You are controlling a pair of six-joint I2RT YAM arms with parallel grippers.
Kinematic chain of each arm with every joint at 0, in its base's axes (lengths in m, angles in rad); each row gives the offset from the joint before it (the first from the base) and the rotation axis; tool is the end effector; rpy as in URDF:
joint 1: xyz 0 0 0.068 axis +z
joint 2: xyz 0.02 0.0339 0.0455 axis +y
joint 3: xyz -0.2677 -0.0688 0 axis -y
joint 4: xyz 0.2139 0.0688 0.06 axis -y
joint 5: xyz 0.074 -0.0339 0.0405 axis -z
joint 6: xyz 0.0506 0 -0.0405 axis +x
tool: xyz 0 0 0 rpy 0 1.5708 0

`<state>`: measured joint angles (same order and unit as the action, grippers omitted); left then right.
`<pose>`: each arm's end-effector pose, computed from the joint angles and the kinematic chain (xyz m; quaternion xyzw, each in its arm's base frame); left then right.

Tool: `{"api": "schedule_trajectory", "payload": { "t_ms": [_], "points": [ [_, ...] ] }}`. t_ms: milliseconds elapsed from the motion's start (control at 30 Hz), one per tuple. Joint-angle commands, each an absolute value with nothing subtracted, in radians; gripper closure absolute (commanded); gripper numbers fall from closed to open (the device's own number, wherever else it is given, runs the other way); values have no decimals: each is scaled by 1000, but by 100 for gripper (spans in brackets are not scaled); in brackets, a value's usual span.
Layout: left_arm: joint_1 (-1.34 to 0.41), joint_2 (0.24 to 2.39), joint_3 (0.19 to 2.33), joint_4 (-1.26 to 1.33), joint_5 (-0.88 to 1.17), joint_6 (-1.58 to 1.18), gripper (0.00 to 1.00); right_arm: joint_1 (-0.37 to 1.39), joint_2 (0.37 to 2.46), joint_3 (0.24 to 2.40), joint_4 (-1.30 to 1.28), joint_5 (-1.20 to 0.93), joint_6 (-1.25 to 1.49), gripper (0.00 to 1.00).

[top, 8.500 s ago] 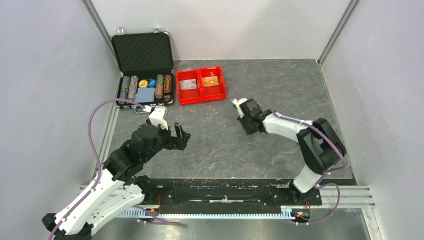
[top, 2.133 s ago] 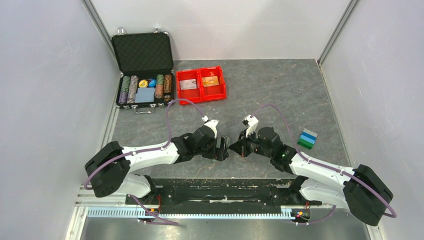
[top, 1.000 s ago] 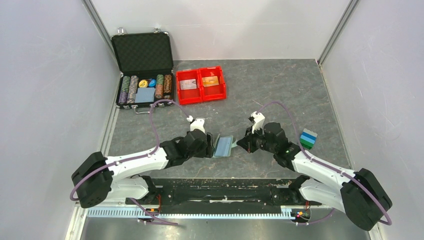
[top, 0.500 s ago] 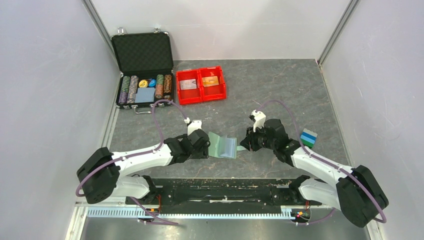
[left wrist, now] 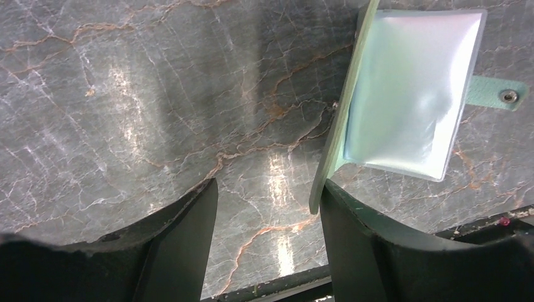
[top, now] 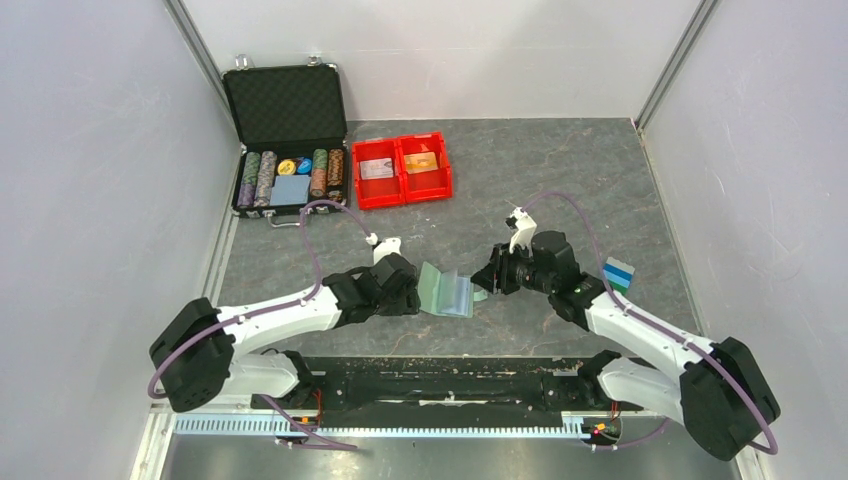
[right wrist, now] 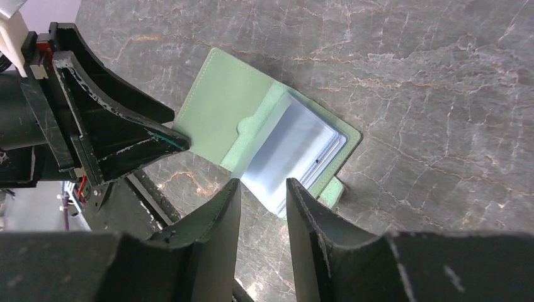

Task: Take the credit cards out of the card holder
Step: Open the card holder at the center of the board, then remove the credit card from the card holder.

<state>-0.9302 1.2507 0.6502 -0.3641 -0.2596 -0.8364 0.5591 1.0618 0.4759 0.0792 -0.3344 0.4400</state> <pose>0.1396 -0.1656 0.1952 0.0058 0.9472 -0.1503 0.2833 0.1670 0.1241 0.2199 -0.1348 0.8432 0.3655 0.3704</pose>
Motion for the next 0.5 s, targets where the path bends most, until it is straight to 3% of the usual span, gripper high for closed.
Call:
{"api": "schedule_trajectory", "payload": {
  "t_ms": [0, 133, 233, 367, 467],
  "points": [
    [-893, 1275, 687, -283, -195, -827, 33, 559, 1099, 438, 177, -369, 536, 65],
    [-859, 1277, 682, -230, -145, -808, 38, 572, 1162, 407, 260, -407, 578, 67],
    [-847, 1273, 678, -221, -130, -791, 51, 595, 1211, 413, 272, -399, 579, 68],
    [-839, 1281, 656, -203, -72, -772, 77, 620, 1259, 421, 284, -372, 586, 66],
    [-839, 1293, 633, -187, -18, -784, 86, 626, 1287, 423, 277, -343, 600, 66]
  ]
}}
